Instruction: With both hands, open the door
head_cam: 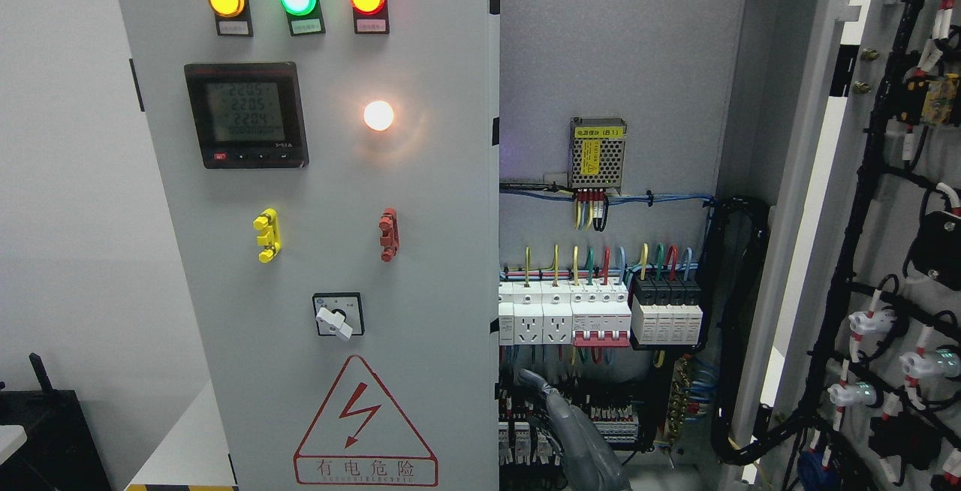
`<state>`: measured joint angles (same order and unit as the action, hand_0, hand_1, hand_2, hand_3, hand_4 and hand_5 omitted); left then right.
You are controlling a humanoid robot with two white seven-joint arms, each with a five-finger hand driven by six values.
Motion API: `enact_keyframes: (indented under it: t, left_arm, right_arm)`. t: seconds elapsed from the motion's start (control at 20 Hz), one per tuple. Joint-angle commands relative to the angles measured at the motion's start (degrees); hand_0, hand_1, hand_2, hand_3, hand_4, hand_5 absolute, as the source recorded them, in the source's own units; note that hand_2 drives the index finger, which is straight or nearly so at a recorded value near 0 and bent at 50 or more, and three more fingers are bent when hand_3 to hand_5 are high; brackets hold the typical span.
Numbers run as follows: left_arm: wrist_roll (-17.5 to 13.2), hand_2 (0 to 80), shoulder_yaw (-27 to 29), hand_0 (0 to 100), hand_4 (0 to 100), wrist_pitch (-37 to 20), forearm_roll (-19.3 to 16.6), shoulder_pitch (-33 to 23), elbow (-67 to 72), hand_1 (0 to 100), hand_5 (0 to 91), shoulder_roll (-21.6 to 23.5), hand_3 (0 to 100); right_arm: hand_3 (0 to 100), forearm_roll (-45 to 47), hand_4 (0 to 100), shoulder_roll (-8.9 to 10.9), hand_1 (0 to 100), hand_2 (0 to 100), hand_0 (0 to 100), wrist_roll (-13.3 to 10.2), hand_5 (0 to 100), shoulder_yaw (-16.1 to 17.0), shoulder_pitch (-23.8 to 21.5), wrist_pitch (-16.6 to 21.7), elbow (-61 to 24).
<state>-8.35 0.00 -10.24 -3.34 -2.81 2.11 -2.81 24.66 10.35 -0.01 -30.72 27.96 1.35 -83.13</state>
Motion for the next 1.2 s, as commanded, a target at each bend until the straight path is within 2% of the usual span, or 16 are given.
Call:
enact_keyframes:
  t: [0.0, 0.75, 0.9, 1.15]
  left_arm:
    - [0.1, 0.0, 1.1, 0, 3, 0.0, 0.0, 0.0, 0.0, 0, 0.0, 0.0, 0]
    - [0.1, 0.0, 1.1, 0, 3, 0.0, 0.0, 0.0, 0.0, 0, 0.0, 0.0, 0]
    - [0.2, 0.0, 1.1, 0, 3, 0.0, 0.0, 0.0, 0.0, 0, 0.0, 0.0, 0]
    - [0.1, 0.0, 1.1, 0, 3, 0.0, 0.0, 0.0, 0.0, 0, 0.0, 0.0, 0]
  right_arm:
    - [0, 1.0, 0, 0.03, 0, 0, 11, 0.1, 0, -1.4, 1.1, 0.0, 0.4]
    - [0, 3.1, 0, 0.03, 0, 0, 11, 0.4, 0, -2.4, 2.7, -1.3, 1.0]
    - [0, 3.6, 0, 0.03, 0, 0, 11, 1.5, 0, -2.7, 3.4, -1.8, 1.0]
    - [0, 3.7, 0, -0.06, 0, 0, 11, 1.5, 0, -2.6, 4.8, -2.4, 1.9]
